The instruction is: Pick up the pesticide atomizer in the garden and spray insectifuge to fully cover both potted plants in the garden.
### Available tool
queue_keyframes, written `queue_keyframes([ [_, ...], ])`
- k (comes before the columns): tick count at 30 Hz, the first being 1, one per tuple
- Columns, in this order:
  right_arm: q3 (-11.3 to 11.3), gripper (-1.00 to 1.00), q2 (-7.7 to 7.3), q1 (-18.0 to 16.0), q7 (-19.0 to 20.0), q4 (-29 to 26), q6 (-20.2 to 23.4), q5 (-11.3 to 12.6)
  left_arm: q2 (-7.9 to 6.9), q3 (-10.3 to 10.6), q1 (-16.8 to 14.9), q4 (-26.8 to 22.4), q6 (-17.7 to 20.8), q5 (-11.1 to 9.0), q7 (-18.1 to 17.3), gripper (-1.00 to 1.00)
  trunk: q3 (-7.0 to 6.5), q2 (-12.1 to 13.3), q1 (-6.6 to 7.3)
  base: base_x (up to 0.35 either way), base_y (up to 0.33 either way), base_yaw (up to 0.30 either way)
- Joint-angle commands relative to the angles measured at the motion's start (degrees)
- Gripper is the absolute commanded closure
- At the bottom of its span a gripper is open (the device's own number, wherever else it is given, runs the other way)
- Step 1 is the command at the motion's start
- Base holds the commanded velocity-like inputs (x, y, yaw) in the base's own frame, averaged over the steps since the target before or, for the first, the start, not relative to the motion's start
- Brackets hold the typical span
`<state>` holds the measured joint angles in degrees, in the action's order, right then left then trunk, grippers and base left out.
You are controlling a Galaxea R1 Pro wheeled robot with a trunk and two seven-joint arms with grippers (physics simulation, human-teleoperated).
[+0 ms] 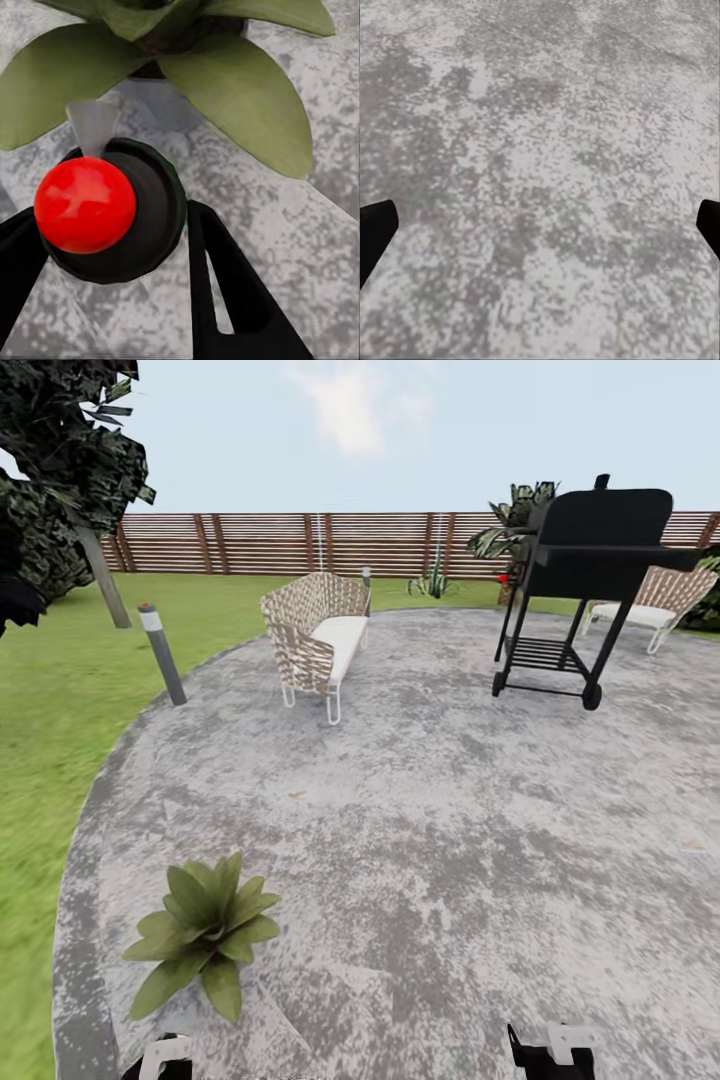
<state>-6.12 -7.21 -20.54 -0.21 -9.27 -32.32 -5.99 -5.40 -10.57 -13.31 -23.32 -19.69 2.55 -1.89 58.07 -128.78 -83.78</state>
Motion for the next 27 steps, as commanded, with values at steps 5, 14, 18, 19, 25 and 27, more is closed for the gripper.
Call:
queue_keyframes([
  [5,-0.5,-1.0,0.01,0.0,0.0,0.0,-0.2,-0.6,0.04,-0.3,0.0,0.1,-0.2,0.3,-0.2,1.0,0.04,0.0,0.01,-0.176,0.264,0.277],
  [14,-0.5,-1.0,0.01,0.0,0.0,0.0,-0.2,-0.6,0.04,-0.3,0.0,0.1,-0.2,0.3,-0.2,1.0,0.04,0.0,0.01,-0.205,0.202,0.277],
  [18,-0.5,-1.0,0.01,0.0,0.0,0.0,-0.2,-0.6,0.04,-0.3,0.0,0.0,-0.2,0.3,-0.2,1.0,0.04,0.0,0.01,-0.026,0.024,0.215],
  [19,-0.5,-1.0,0.01,0.0,0.0,0.0,-0.2,-0.6,0.04,-0.3,0.0,0.0,-0.2,0.3,-0.2,1.0,0.04,0.0,0.01,-0.007,0.007,0.081],
  [25,-0.5,-1.0,0.01,0.0,0.0,-0.1,-0.2,-0.6,0.04,-0.3,0.0,0.0,-0.2,0.3,-0.2,1.0,0.04,0.0,0.01,-0.002,0.002,0.02],
  [27,-0.5,-1.0,0.01,0.0,0.0,-0.1,-0.2,-0.6,0.02,-0.3,0.0,0.0,-0.2,0.3,-0.2,1.0,0.04,0.0,0.01,0.0,0.0,0.1],
])
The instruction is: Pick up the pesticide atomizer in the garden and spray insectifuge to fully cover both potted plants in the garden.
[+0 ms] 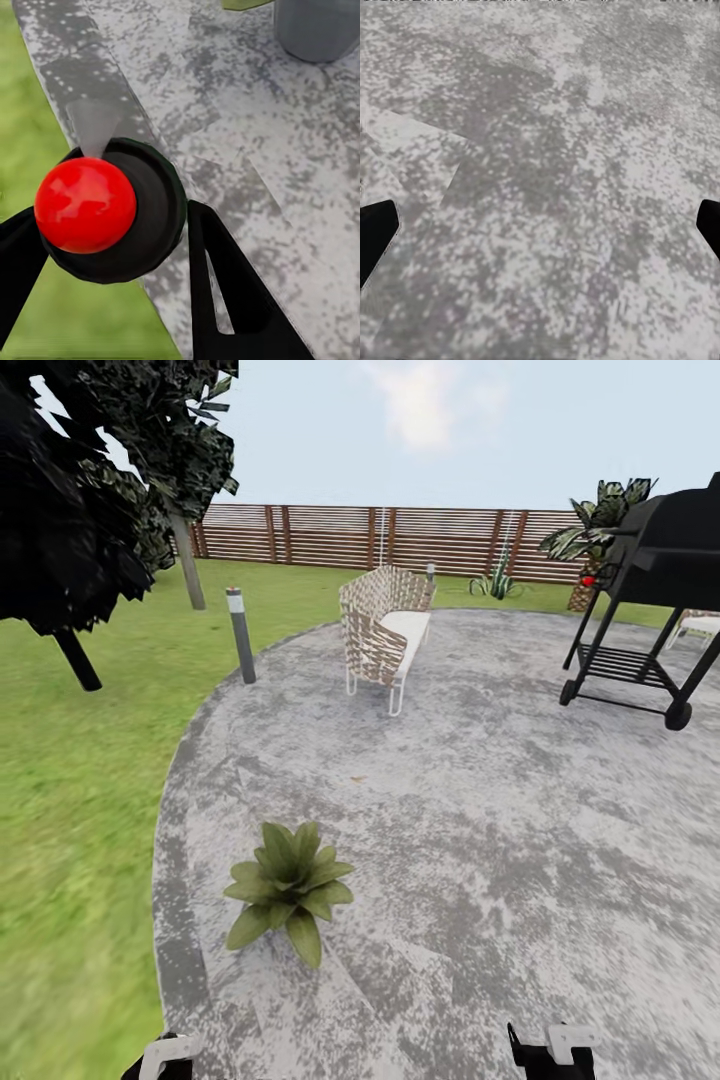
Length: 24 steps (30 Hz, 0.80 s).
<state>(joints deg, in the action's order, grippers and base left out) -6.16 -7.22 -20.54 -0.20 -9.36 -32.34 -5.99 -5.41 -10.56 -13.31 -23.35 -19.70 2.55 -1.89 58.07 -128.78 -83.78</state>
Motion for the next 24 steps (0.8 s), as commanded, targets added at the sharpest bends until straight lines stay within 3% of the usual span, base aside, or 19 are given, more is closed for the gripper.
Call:
queue_keyframes([
  [1,-0.5,-1.0,0.01,0.0,0.0,0.0,-0.2,-0.6,0.04,-0.3,0.0,0.1,-0.2,0.3,-0.2,1.0,0.04,0.0,0.01,0.0,0.0,0.19],
  [17,-0.4,-1.0,0.01,0.0,0.0,0.0,-0.2,-0.6,-0.23,0.3,0.0,-0.7,-0.2,0.7,-1.0,1.0,0.04,0.0,0.01,0.0,0.0,0.264],
  [20,-0.4,-1.0,0.01,0.0,0.3,0.0,-0.2,-0.7,-0.46,0.9,-0.1,-1.0,-0.1,1.6,-2.4,1.0,0.04,0.0,0.01,0.0,0.0,0.118],
  [24,-0.1,-1.0,0.01,0.0,0.6,-0.2,-0.1,-1.1,-1.06,1.7,-0.5,-1.1,0.3,5.0,-8.6,1.0,0.04,0.0,0.01,0.0,0.0,0.034],
])
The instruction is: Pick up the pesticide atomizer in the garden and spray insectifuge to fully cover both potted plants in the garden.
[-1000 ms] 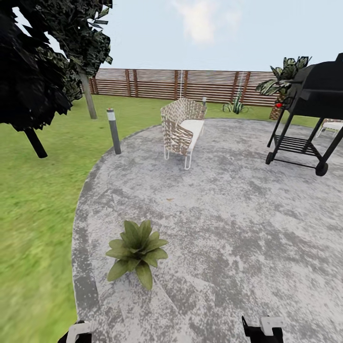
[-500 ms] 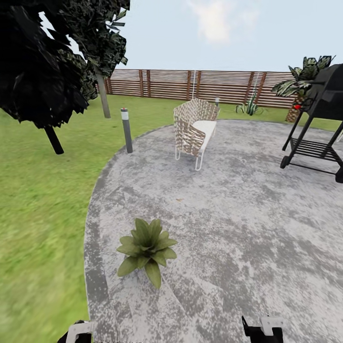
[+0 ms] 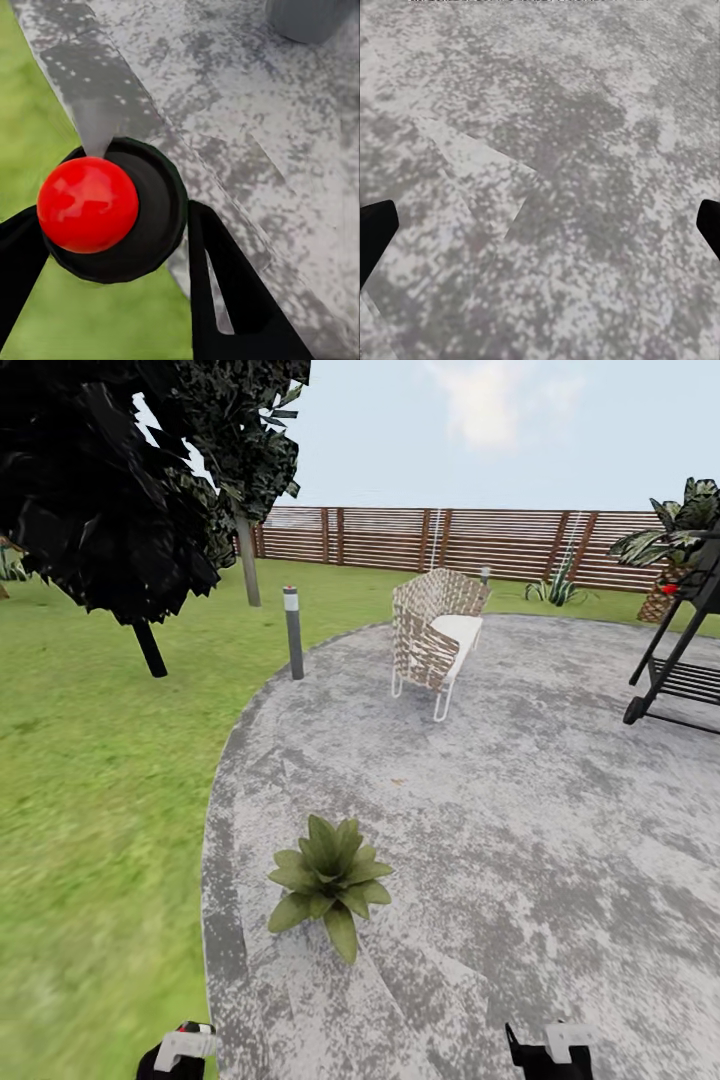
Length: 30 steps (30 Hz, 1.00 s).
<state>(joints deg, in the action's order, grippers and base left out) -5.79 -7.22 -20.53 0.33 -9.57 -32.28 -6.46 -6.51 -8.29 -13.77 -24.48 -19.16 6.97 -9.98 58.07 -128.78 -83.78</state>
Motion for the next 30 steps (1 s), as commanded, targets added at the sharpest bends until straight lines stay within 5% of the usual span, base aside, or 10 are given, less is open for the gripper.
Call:
queue_keyframes([
  [1,-0.2,-1.0,-0.01,0.0,0.1,0.0,-0.2,-0.7,-0.15,-0.5,-0.2,0.0,0.0,1.7,-2.8,1.0,0.05,0.0,0.01,0.0,0.0,0.011],
  [2,0.5,-1.0,-0.04,0.0,0.1,-0.1,-0.2,-0.7,-0.4,-0.5,-0.3,0.0,0.1,2.8,-5.2,1.0,0.05,0.0,0.01,0.0,0.0,0.007],
  [4,5.4,-1.0,-0.21,0.0,0.2,-1.5,-0.2,-0.7,-2.53,-0.4,-0.4,-0.3,0.5,4.8,-12.5,1.0,0.05,0.0,0.01,-0.125,0.0,0.002],
  [8,14.4,-1.0,-0.65,0.0,0.2,-4.6,0.0,-0.8,-5.62,-0.4,-0.4,-4.1,3.2,6.3,-20.1,1.0,0.05,0.0,0.01,-0.285,0.0,0.001],
  [10,21.0,-1.0,-0.82,0.0,3.4,-7.8,0.9,-0.8,-7.95,-0.4,-0.4,-10.7,8.2,10.0,-29.5,1.0,0.05,0.0,0.01,-0.327,0.0,0.0],
  [12,22.8,-1.0,-0.84,0.0,6.7,-9.6,2.4,-1.1,-8.44,-0.4,-0.4,-13.8,10.1,11.9,-33.1,1.0,0.05,0.0,0.01,-0.332,0.0,0.0],
  [16,24.5,-1.0,-0.86,0.0,15.9,-14.6,8.3,-4.0,-8.8,-0.5,-0.3,-20.1,14.2,16.5,-37.0,1.0,0.05,0.0,0.01,-0.334,0.0,0.0],
  [25,24.9,-1.0,-0.8,0.0,34.0,-31.4,18.8,-12.1,-8.35,-0.3,-0.6,-28.7,20.1,23.7,-38.2,1.0,0.05,0.0,0.01,-0.281,0.0,0.0],
  [30,24.9,-1.0,-0.78,0.0,42.1,-39.4,24.1,-13.7,-7.98,-0.3,-0.6,-31.5,22.0,29.2,-38.9,1.0,0.05,0.0,0.01,-0.034,0.0,0.0],
])
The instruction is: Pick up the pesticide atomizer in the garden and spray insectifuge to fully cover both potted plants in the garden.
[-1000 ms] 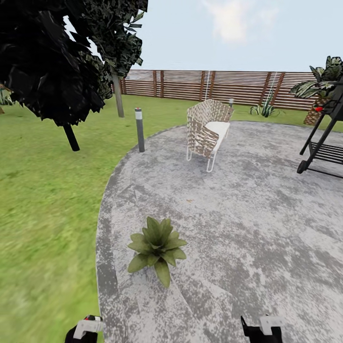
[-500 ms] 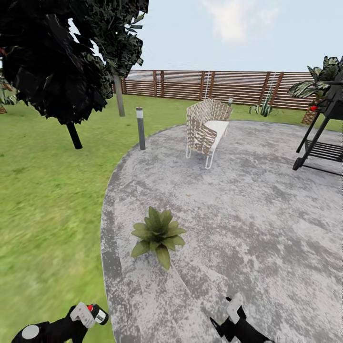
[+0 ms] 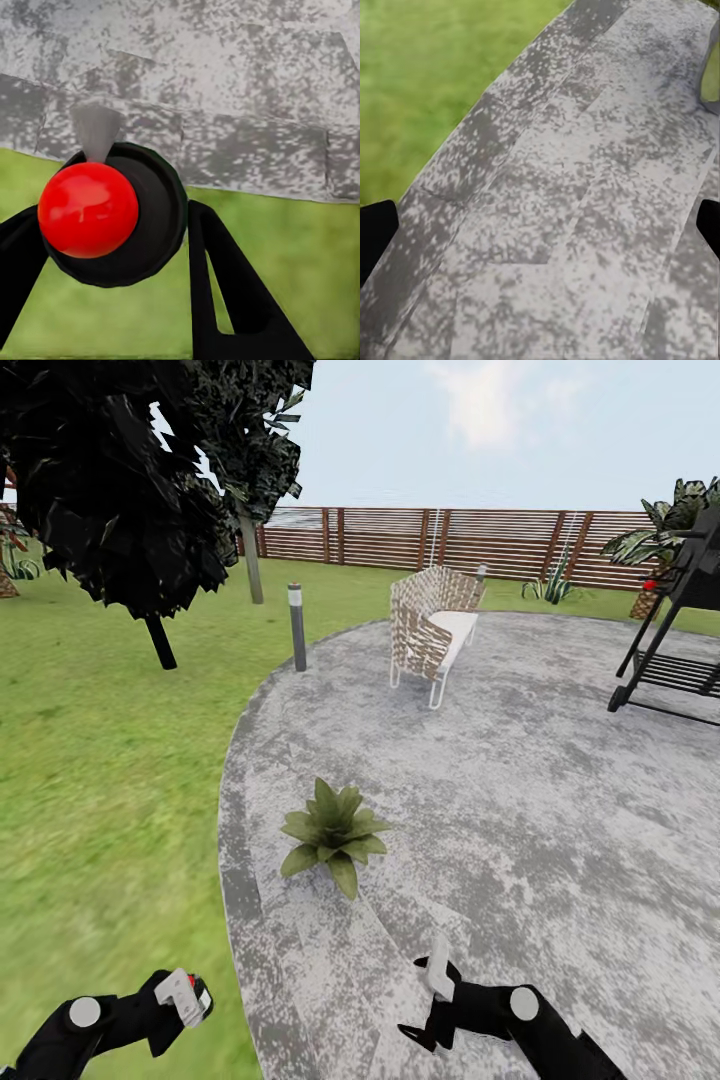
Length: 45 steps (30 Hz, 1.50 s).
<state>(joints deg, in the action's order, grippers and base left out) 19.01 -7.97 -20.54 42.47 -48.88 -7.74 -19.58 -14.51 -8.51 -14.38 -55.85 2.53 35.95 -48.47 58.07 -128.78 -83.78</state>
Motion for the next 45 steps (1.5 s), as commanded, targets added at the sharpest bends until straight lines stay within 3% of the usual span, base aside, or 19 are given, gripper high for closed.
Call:
queue_keyframes([
  [1,0.1,-1.0,-0.03,0.0,0.5,-1.0,-0.1,-0.7,0.05,-0.1,0.0,-0.3,0.4,1.0,-1.3,1.0,0.05,0.0,0.01,-0.007,0.0,0.0],
  [4,0.1,-1.0,0.07,0.0,1.2,-2.3,0.4,-0.8,0.09,-0.1,-0.1,-0.7,0.5,2.0,-5.9,1.0,0.05,0.0,0.01,-0.003,0.0,0.0],
  [5,0.1,1.0,0.23,0.0,1.3,-2.6,0.4,-0.8,0.09,-0.1,-0.5,-1.3,0.5,2.2,-8.6,1.0,0.05,0.0,0.01,0.0,0.0,0.0],
  [10,0.2,1.0,0.67,0.0,1.5,-4.5,0.5,-0.8,0.26,0.0,-1.1,-3.8,0.6,2.3,-14.8,1.0,0.05,0.0,0.01,0.0,0.0,0.0],
  [13,0.3,1.0,1.44,0.0,1.7,-5.6,0.6,-0.7,0.91,1.9,-1.2,-4.7,0.7,2.5,-17.9,1.0,0.05,0.0,0.01,0.0,0.0,0.0],
  [17,0.3,1.0,4.68,0.0,4.8,-6.1,2.1,-0.9,1.44,7.6,-1.3,-4.9,1.1,3.5,-19.1,1.0,0.05,0.0,0.01,0.0,0.0,0.0],
  [21,0.4,1.0,7.45,-0.1,7.1,-6.3,3.0,-1.3,2.48,9.6,-1.3,-5.1,2.1,3.9,-19.0,1.0,0.05,0.0,0.01,0.0,0.0,0.0],
  [23,0.4,1.0,9.11,-0.2,7.7,-6.3,3.2,-3.6,3.02,9.9,-1.3,-5.3,2.3,4.4,-19.0,1.0,0.05,0.0,0.01,0.0,0.0,0.0],
  [25,0.4,1.0,11.84,-0.2,8.9,-6.3,3.2,-8.3,4.06,10.1,-1.3,-6.5,2.3,4.8,-19.0,1.0,0.05,0.0,0.01,0.0,0.0,0.0],
  [28,0.3,1.0,13.11,-0.2,9.2,-6.3,3.3,-9.6,5.1,11.0,-1.3,-7.6,2.3,5.0,-19.2,1.0,0.05,0.0,0.01,0.0,0.0,0.0],
  [31,0.3,1.0,13.75,-0.2,9.2,-6.3,3.3,-9.8,5.95,14.8,-1.3,-7.7,2.5,7.0,-19.0,1.0,0.05,0.0,0.01,0.0,0.0,0.0],
  [33,0.3,1.0,13.91,-0.2,9.2,-6.3,3.3,-9.8,6.9,15.7,-1.3,-7.7,2.6,7.9,-18.9,1.0,0.05,0.0,0.01,0.0,0.0,0.0],
  [41,0.4,1.0,14.06,-0.2,9.2,-6.3,3.2,-9.8,9.67,16.5,-1.8,-7.8,2.6,9.7,-18.8,1.0,0.05,0.0,0.01,0.0,0.0,0.0],
  [45,0.4,1.0,14.05,-0.2,9.2,-6.3,3.2,-9.8,10.36,16.6,-1.9,-7.8,2.6,9.8,-18.8,1.0,0.05,0.0,0.01,0.0,0.0,0.0],
])
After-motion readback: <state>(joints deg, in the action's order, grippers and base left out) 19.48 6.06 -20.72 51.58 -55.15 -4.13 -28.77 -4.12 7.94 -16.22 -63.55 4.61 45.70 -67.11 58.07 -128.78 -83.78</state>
